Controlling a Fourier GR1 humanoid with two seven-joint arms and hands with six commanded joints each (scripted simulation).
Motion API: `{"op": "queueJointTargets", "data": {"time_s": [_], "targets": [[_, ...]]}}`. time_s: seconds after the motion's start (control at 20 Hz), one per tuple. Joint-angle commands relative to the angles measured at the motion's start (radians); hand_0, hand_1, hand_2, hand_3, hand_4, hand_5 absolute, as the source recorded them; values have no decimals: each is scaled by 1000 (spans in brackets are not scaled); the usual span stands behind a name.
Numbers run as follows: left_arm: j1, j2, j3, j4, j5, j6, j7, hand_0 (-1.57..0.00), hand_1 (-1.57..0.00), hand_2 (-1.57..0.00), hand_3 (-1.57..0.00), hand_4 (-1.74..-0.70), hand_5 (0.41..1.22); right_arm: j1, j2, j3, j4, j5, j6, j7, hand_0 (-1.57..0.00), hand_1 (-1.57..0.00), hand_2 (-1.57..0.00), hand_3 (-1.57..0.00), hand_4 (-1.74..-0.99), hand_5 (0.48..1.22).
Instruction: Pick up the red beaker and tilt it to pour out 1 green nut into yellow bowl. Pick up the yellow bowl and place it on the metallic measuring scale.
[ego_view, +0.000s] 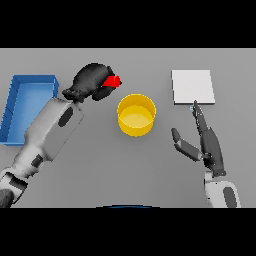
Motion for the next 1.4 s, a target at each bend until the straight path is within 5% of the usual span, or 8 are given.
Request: {"op": "queueJointTargets", "data": {"time_s": [0.0,0.2,0.5,0.8,1.35], "targets": [[-26,1,-30,11,-40,-13,12,-1570,-1571,-1571,-1570,-1740,1183,-10,-4,-9,5,-8,2,3,1,1,1,1,-1183,673],[-96,16,-140,61,-170,-104,32,-1571,-1571,-1571,-1492,-1698,1205,-8,11,-3,3,-9,-3,19,1,1,1,1,-1190,675],[-213,18,-280,138,-316,-208,-52,-1571,-1571,-1571,-1295,-1719,1217,-7,21,-24,0,-65,14,40,1,1,1,1,-1206,639],[-313,-8,-399,210,-440,-228,-142,-1571,-1571,-1571,-1499,-1730,1220,-18,26,-18,17,-17,-24,13,1,1,1,1,-1213,591],[-425,-13,-615,273,-652,-192,-257,-1571,-1571,-1571,-1565,-1736,1221,-12,30,-19,14,-18,-29,9,1,1,1,1,-1129,566]]}}
